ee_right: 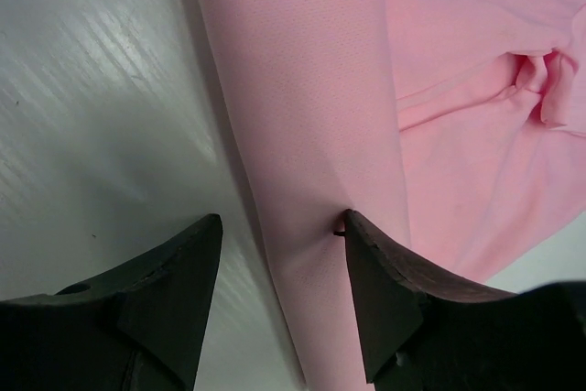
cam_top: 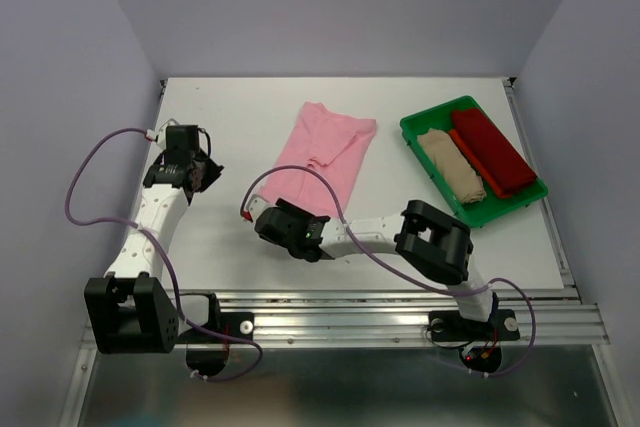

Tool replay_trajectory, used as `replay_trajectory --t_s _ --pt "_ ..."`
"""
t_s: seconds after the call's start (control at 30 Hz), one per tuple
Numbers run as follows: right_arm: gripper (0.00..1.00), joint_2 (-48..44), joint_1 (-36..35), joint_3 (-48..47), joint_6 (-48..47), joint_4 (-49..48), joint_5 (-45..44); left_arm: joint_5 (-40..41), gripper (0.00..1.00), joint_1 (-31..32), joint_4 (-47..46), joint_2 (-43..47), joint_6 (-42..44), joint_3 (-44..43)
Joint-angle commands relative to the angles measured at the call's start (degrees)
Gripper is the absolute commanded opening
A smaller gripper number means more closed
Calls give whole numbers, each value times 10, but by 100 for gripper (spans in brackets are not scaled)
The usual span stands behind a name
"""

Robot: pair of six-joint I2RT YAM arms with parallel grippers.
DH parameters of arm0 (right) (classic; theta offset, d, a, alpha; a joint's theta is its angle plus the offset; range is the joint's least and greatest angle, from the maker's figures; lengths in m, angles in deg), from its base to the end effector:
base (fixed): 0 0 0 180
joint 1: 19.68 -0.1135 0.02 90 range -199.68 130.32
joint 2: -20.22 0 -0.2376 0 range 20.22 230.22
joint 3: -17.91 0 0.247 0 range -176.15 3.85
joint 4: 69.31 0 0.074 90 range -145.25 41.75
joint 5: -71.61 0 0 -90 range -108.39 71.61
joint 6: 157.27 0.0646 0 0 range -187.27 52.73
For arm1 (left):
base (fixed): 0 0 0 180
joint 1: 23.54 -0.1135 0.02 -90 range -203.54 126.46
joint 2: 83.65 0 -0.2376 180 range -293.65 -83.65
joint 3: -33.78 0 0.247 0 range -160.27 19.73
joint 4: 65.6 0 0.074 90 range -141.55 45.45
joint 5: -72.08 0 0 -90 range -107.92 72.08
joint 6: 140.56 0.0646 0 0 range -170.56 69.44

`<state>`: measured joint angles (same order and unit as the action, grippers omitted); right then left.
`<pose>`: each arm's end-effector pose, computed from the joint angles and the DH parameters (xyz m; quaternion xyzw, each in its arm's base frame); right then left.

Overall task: Roll the t-shirts
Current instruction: Roll the T-shirt to the center of the board.

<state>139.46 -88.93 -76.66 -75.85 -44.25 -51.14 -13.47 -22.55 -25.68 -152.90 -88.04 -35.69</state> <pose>0.1898 0.4023 0.1198 -0.4903 0.7619 -0.0616 0.4187 0.2894 0.0000 0.2482 -0.2989 0.8539 -0.1067 0.4125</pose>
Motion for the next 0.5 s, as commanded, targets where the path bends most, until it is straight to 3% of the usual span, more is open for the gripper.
replay_trajectory --t_s 0.0,0.47 --pt "61 6 -11 16 -34 -59 -58 -5 4 -3 -6 6 8 7" --pt "62 46 -17 16 -65 -97 -81 -11 4 -4 -14 3 11 21"
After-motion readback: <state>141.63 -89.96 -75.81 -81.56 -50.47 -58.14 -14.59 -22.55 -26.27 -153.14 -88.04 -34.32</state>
